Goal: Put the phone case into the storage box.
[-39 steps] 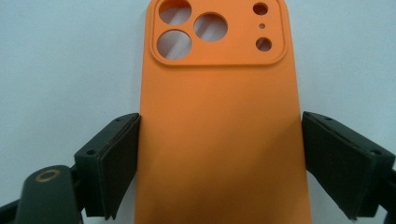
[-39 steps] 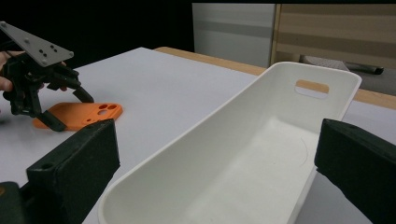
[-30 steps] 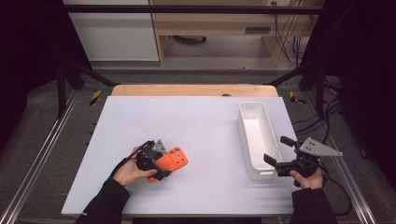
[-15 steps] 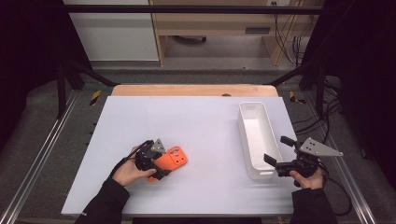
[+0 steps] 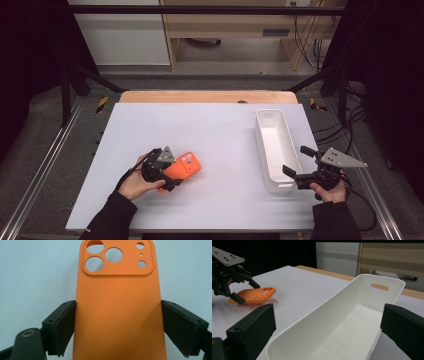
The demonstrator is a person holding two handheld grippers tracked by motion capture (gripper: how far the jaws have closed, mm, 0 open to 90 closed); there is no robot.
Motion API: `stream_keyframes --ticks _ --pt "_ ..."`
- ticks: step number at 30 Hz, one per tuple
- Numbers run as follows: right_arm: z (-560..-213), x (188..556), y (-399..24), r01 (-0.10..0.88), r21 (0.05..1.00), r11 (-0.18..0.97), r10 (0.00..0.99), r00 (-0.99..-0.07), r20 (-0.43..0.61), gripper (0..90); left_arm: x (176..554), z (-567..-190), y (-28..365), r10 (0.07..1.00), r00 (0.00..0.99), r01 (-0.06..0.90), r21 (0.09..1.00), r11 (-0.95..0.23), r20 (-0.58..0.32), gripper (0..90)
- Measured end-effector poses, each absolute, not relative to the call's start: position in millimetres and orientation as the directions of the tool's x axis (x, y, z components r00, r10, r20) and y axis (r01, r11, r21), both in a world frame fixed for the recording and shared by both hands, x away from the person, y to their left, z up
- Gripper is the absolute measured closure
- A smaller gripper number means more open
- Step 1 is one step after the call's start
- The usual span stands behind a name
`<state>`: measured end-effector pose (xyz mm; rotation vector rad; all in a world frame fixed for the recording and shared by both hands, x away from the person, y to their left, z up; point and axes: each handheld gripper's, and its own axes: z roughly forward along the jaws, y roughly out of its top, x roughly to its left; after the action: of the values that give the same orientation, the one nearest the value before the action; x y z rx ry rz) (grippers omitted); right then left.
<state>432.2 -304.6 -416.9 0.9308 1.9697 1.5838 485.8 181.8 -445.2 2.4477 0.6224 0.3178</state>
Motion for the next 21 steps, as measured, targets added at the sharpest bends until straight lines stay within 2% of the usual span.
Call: stream_keyframes --ticks 21 --pt "-415.9 431.7 -301.7 0.218 0.967 0.13 0.728 -0.683 0.056 0.4 470.5 -429.2 177.5 0.461 0.877 0.276 0.646 -0.711 0.134 15.4"
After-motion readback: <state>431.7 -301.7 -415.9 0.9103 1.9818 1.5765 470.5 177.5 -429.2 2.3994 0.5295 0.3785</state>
